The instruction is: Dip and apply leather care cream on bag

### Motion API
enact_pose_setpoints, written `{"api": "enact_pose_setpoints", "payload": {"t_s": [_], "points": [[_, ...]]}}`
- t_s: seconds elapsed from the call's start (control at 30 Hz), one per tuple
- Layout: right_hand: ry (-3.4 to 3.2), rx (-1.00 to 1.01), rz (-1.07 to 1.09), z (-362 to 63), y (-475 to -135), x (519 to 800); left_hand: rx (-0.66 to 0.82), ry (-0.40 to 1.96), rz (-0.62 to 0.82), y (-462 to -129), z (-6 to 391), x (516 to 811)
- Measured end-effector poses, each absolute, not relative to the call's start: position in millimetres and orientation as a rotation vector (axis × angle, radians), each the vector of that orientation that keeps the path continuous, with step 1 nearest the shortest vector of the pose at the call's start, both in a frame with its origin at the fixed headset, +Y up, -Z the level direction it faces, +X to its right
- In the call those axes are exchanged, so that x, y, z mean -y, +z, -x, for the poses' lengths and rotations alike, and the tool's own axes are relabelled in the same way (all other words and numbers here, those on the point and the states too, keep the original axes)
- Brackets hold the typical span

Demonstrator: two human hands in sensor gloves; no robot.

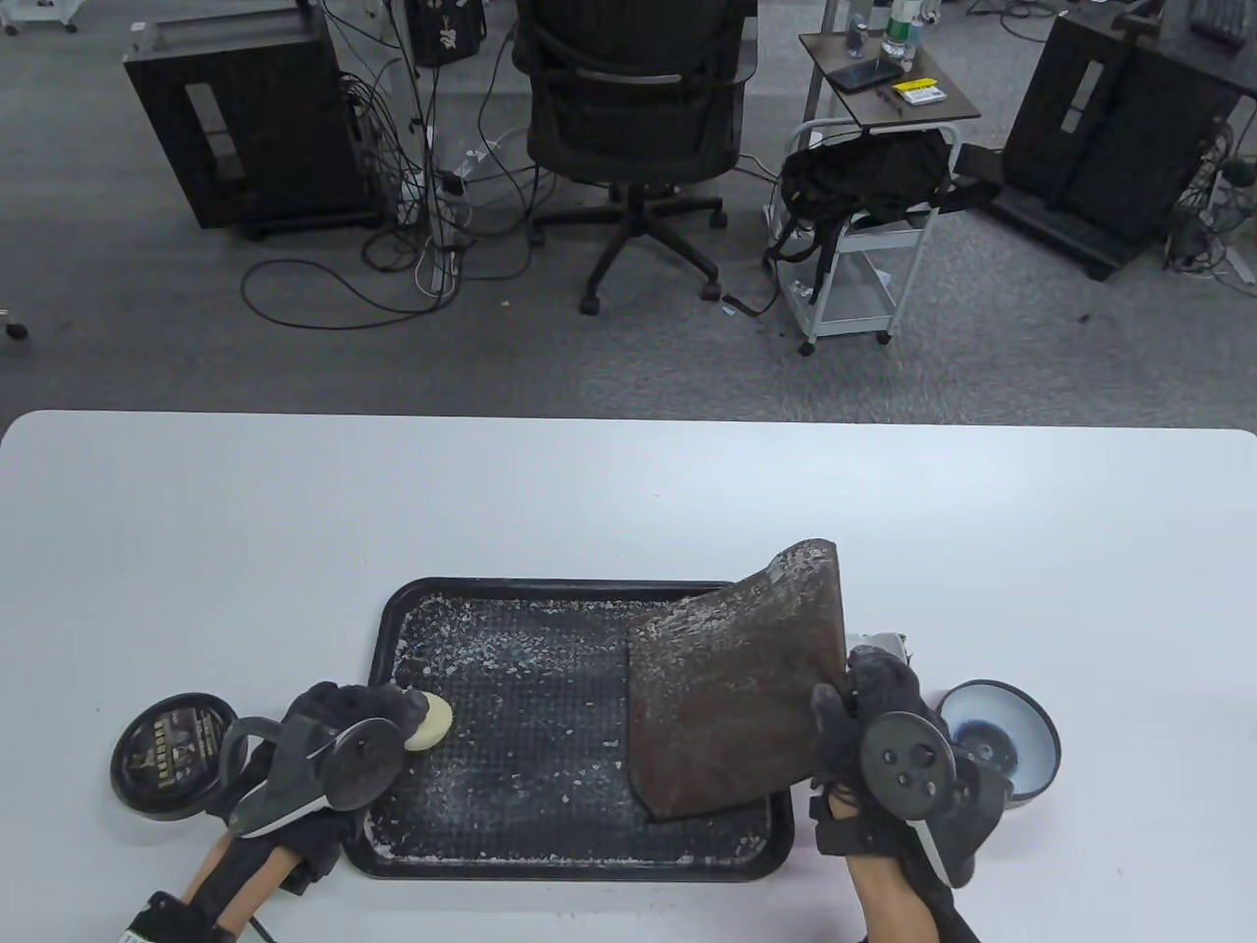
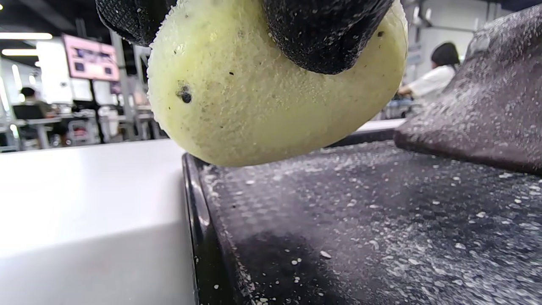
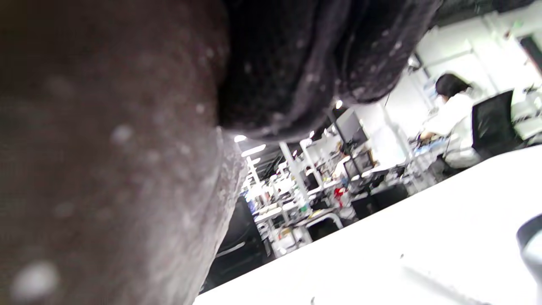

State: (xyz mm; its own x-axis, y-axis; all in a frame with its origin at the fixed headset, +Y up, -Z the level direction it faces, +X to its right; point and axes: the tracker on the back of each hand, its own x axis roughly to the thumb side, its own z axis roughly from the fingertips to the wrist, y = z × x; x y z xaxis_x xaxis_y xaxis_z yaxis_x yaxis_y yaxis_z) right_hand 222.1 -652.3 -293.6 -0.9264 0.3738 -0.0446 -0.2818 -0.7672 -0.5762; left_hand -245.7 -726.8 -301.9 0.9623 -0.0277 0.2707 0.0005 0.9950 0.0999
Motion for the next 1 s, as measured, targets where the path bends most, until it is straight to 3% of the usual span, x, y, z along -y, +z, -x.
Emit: {"api": "enact_pose_setpoints", "payload": {"t_s": [0.33, 0.77, 1.0], "points": [[2.694, 1.007, 0.287, -240, -282, 635, 0.255, -0.045, -0.124, -301, 248, 722], [2.531, 1.14, 0.097, -225, -270, 629, 0.238, -0.028, -0.132, -303, 256, 718], [2.362, 1.036, -0.019, -214, -269, 631, 0.238, -0.001, -0.131, -304, 258, 717]]}}
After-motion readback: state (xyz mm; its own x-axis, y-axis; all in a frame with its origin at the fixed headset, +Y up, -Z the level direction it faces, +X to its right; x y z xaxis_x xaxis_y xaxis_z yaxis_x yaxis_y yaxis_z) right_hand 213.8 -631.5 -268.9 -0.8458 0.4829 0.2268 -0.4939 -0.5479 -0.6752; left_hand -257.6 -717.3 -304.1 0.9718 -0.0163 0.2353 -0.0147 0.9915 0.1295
